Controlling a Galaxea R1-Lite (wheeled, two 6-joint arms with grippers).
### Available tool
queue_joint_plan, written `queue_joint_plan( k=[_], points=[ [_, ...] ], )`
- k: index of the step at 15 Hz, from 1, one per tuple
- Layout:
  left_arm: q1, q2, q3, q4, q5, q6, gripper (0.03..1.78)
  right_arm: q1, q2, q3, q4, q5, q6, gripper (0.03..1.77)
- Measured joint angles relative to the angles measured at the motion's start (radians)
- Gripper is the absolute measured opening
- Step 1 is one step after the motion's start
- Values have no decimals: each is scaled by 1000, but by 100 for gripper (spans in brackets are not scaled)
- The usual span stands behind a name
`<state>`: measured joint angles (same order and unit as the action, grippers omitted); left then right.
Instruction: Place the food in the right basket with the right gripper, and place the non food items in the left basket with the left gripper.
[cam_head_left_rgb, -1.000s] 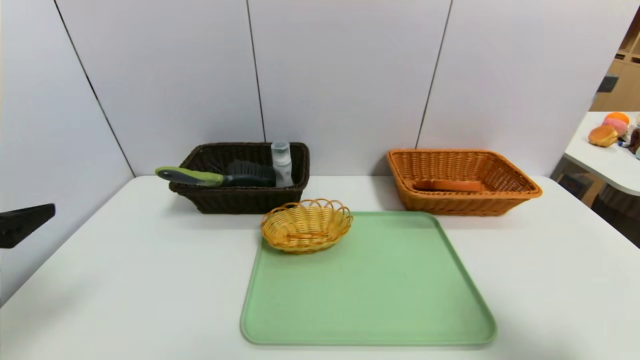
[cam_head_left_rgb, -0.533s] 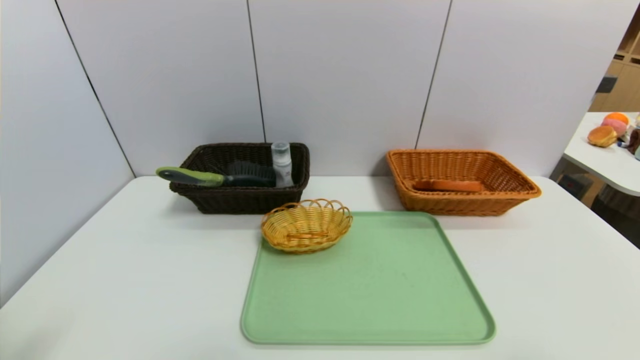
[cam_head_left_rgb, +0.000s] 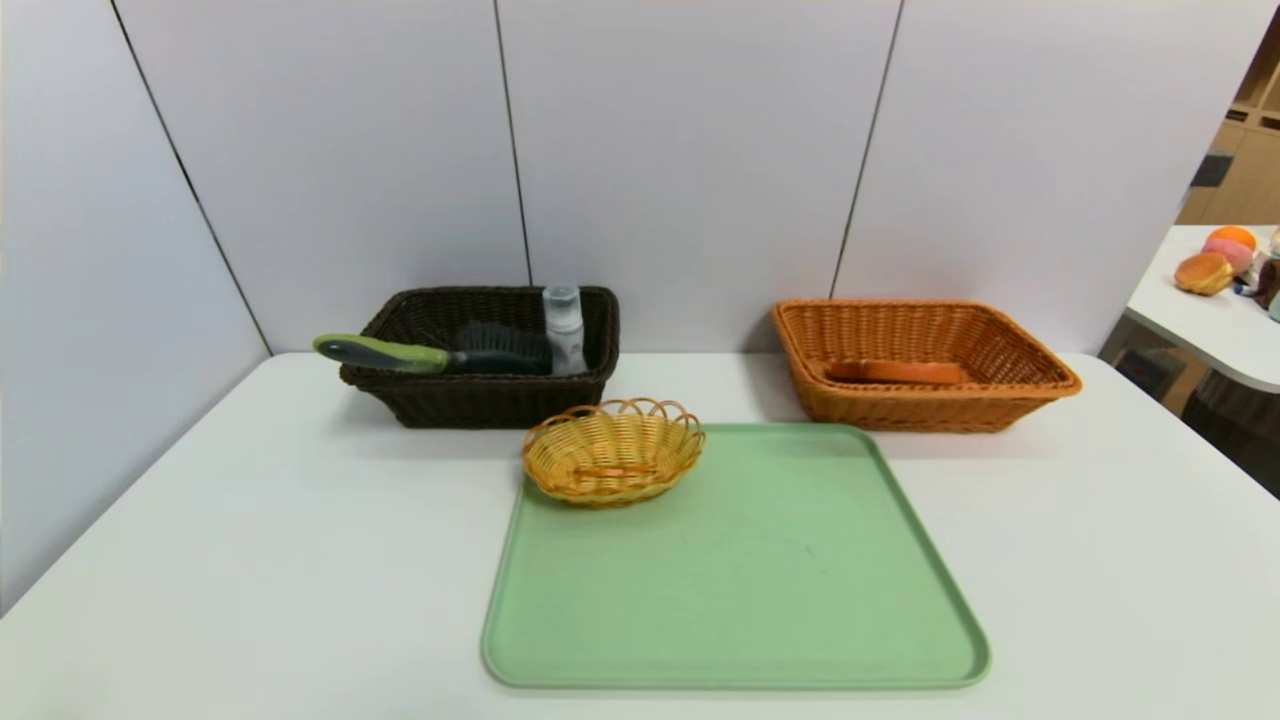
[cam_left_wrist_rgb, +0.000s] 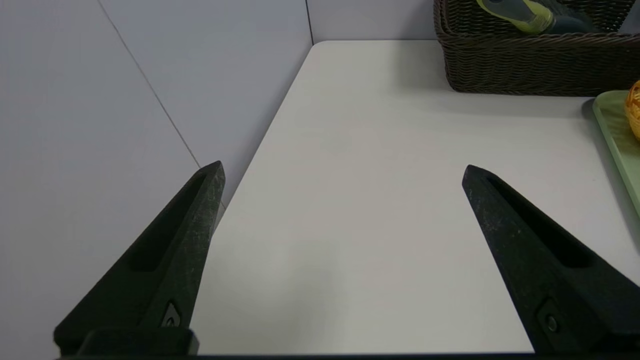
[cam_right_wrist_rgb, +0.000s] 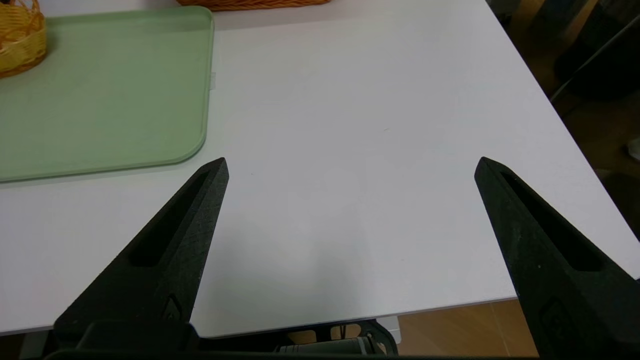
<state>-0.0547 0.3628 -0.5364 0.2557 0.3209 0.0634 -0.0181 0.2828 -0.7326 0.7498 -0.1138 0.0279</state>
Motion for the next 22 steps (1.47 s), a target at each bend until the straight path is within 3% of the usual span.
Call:
queue_joint_plan(
  k=[5,7,10,13,16,22],
  points=[
    [30,-149,109,0,-3,3,169,6,-87,38,-4,23,-19,170],
    [44,-216,164,-3,-31,7,169,11,-115,66,-45,31,-32,170],
    [49,-281,195,-5,-104,13,169,14,-194,164,-203,66,-93,170],
    [50,-312,208,-9,-113,14,169,16,-257,249,-397,89,-168,170],
    [49,-347,243,-28,-122,23,169,16,-278,324,-562,160,-181,170],
    [49,-363,458,-353,-126,82,169,16,-284,647,-959,196,-206,170]
  ],
)
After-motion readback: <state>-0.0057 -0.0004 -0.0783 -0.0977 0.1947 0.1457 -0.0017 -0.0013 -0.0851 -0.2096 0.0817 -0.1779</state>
